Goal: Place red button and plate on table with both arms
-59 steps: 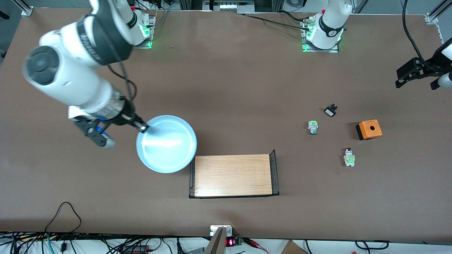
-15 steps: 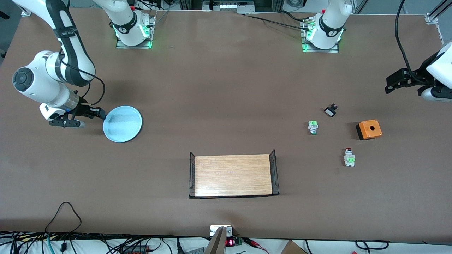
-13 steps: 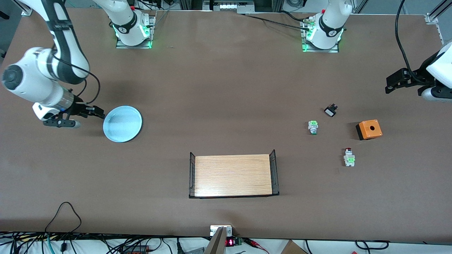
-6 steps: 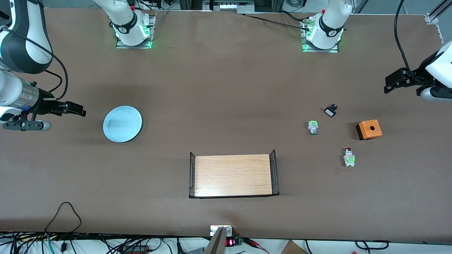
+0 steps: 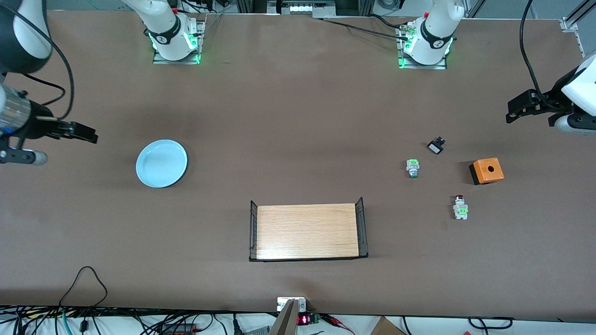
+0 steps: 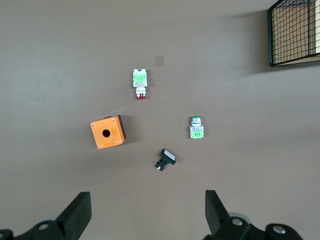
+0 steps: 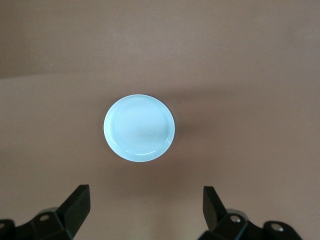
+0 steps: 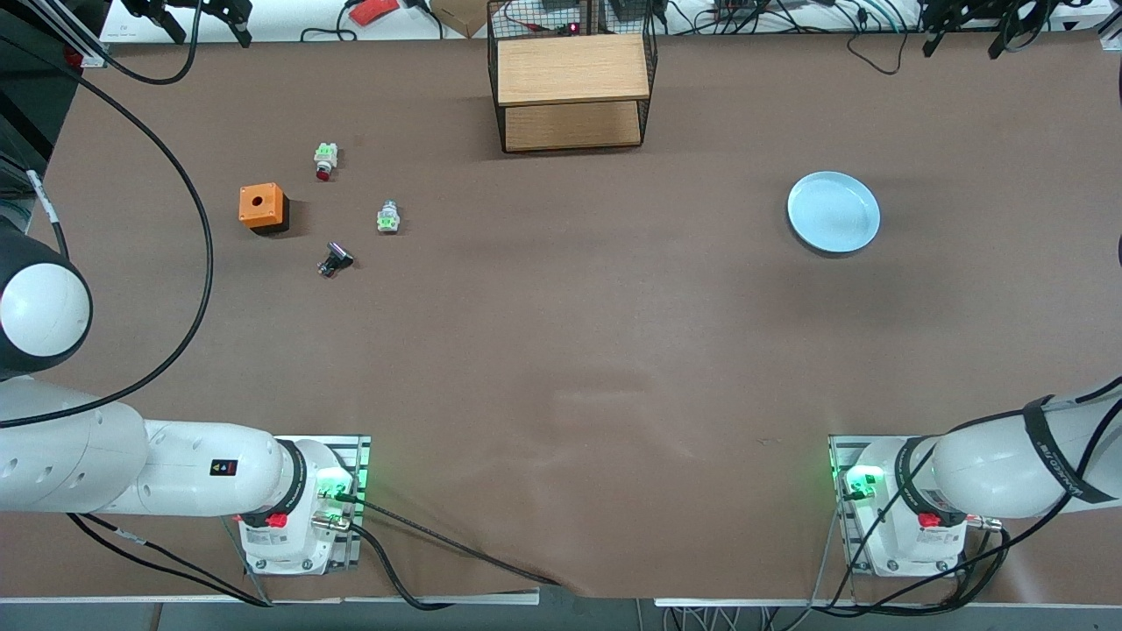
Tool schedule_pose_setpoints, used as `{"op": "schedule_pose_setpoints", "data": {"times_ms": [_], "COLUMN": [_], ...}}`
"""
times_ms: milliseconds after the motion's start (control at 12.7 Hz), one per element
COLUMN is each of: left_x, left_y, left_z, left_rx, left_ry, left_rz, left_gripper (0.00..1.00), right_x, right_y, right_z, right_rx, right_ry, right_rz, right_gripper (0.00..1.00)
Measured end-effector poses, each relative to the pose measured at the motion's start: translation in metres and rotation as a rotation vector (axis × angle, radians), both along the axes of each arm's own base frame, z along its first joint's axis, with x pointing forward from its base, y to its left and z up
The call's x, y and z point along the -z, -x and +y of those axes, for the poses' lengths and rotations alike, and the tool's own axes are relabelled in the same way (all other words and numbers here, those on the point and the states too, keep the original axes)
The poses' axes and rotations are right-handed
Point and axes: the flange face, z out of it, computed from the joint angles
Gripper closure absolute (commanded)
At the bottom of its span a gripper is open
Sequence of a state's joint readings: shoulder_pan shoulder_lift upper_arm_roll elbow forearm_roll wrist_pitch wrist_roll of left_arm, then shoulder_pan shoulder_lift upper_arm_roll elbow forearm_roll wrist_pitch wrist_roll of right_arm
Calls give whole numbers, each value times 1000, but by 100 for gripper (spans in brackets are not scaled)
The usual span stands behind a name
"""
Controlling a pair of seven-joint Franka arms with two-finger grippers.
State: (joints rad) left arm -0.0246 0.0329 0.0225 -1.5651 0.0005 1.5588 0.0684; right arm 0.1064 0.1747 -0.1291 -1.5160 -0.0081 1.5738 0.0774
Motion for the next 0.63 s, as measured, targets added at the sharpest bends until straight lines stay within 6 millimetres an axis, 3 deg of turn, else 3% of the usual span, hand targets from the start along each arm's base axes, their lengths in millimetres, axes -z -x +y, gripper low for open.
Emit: {"op": "schedule_pose_setpoints", "data": {"times_ms": [236, 630], "left_x": [0, 0], "left_y": [0, 0], "left_z": [0, 0], "left_rx": [0, -1], "left_ry": [0, 0], "left_rz": [0, 0], "left_gripper": [0, 0], "right_x": [-12, -11], "right_y": [-2, 4], "right_z": [-9, -25], "right_rx": [7, -50], "right_ry": [-20, -21], "right_rz": [-22, -17], "right_gripper": [0, 0]}}
